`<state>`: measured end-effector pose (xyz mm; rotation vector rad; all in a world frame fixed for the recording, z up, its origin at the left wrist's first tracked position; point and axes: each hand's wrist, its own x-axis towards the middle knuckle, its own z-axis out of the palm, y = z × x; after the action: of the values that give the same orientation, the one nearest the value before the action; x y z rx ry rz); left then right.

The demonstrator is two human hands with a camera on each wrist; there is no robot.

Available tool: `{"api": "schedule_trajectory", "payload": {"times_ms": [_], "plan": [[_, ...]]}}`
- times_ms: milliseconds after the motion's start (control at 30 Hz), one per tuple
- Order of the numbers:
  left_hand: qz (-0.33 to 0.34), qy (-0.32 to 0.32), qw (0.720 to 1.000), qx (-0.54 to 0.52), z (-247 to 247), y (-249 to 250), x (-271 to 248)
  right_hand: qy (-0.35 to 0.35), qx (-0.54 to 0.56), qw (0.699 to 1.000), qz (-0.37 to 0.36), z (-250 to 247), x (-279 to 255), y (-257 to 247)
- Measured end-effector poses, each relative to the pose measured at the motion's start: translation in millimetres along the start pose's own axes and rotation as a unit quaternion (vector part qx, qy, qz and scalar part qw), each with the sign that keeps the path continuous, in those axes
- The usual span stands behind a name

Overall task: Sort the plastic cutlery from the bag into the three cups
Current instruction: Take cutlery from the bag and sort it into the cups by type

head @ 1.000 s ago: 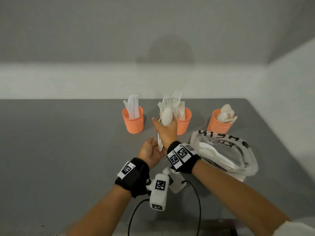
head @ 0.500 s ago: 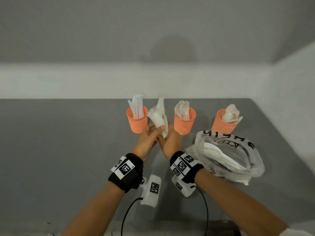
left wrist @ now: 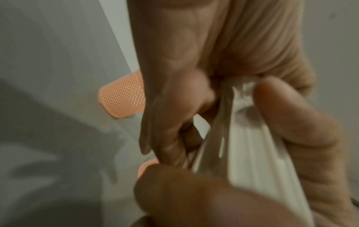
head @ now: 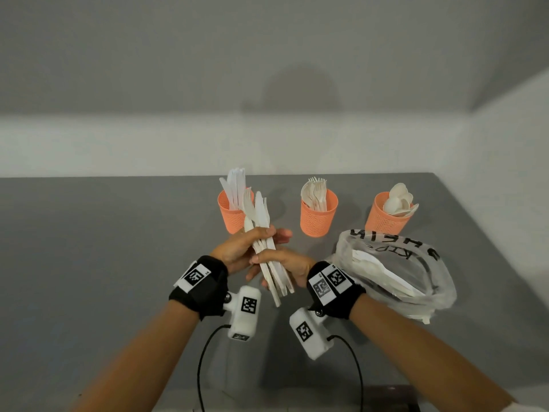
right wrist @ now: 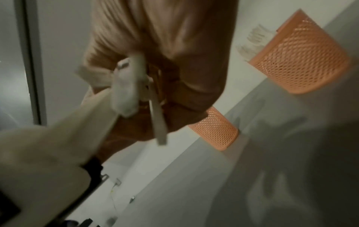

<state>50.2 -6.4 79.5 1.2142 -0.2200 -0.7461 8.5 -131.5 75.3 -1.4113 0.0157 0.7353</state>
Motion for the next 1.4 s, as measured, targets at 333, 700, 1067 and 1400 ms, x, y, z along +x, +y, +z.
{"api": "schedule_trajectory", "payload": {"times_ms": [333, 700, 1067, 1400], "plan": [[0.141, 0.268, 0.95, 0.078, 2.1, 10.2, 9.8, 0.288, 0.037, 0.951, -0.105, -4.7, 26.7, 12.9], [0.161, 0.29, 0.913, 0.238, 2.7, 13.1, 30.7, 0.252, 0.046, 0.959, -0.122, -12.7, 27.1, 19.8], [0.322, 0.385, 0.841, 0.202, -30.2, 67.9, 30.2, 0.27, 0.105, 0.953, -0.085, -37.8, 25.6, 25.4], [0.36, 0.41, 0.693, 0.471, -85.1, 90.8, 60.4, 0.234, 0.097, 0.963, -0.094, -44.6, 29.0, 16.4]]}}
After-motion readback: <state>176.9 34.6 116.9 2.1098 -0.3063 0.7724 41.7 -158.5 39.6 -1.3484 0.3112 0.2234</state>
